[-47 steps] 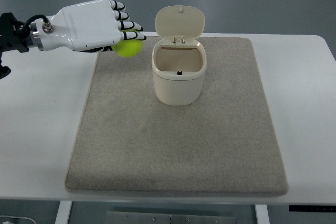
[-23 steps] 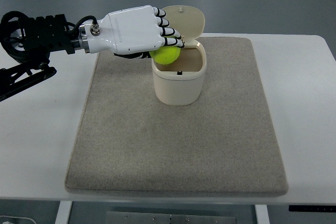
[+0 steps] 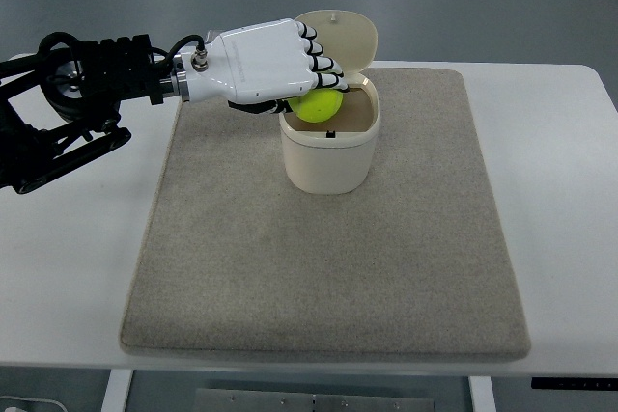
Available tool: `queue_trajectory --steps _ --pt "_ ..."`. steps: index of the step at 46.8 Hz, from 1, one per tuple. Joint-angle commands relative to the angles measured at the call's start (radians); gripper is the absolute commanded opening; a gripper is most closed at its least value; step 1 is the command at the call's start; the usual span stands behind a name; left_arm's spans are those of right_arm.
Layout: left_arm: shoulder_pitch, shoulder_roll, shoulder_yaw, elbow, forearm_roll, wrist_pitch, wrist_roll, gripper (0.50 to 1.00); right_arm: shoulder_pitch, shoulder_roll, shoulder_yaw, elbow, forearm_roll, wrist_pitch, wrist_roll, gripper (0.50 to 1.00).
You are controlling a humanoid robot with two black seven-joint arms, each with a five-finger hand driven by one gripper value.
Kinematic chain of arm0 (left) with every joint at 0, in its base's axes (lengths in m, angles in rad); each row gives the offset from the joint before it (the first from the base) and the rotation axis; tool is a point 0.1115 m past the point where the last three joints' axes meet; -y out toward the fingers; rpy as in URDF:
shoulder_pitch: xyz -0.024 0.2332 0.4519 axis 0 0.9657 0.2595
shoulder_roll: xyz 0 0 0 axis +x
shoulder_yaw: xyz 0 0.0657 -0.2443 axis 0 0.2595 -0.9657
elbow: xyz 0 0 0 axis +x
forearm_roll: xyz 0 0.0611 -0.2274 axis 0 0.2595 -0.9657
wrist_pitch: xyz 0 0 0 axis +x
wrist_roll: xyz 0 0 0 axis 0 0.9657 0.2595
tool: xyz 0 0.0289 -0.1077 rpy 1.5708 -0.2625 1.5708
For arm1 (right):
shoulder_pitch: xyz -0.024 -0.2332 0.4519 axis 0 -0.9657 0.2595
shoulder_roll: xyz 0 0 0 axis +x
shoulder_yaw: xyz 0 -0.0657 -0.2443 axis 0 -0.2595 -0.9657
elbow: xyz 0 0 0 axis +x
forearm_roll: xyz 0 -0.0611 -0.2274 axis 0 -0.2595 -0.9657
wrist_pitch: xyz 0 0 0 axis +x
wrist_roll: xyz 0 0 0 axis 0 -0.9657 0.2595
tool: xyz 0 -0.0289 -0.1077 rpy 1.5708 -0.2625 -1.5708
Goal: Put tennis ball into box with left hand
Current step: 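Lift the ball with the left hand and carry it over the bin opening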
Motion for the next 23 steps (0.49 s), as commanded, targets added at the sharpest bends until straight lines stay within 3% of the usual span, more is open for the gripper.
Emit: queue_trajectory --steps 1,4,13,23 --pt "0.002 -0.003 0.000 0.002 -0.001 0.000 0.000 0.538 0.000 0.000 0.001 0.000 0.000 0.000 0.000 0.938" --pt "0.005 -0.017 0.000 0.003 -0.003 0.000 0.000 0.572 0.000 0.000 0.001 0.000 0.000 0.000 0.000 0.938" --pt "0.006 -0.023 -0.002 0.003 -0.020 0.002 0.001 0.743 0.000 0.000 0.001 0.000 0.000 0.000 0.000 0.938" --pt "0.006 -0.020 0.000 0.003 -0.032 0.002 -0.002 0.825 0.000 0.000 -0.001 0.000 0.000 0.000 0.000 0.938"
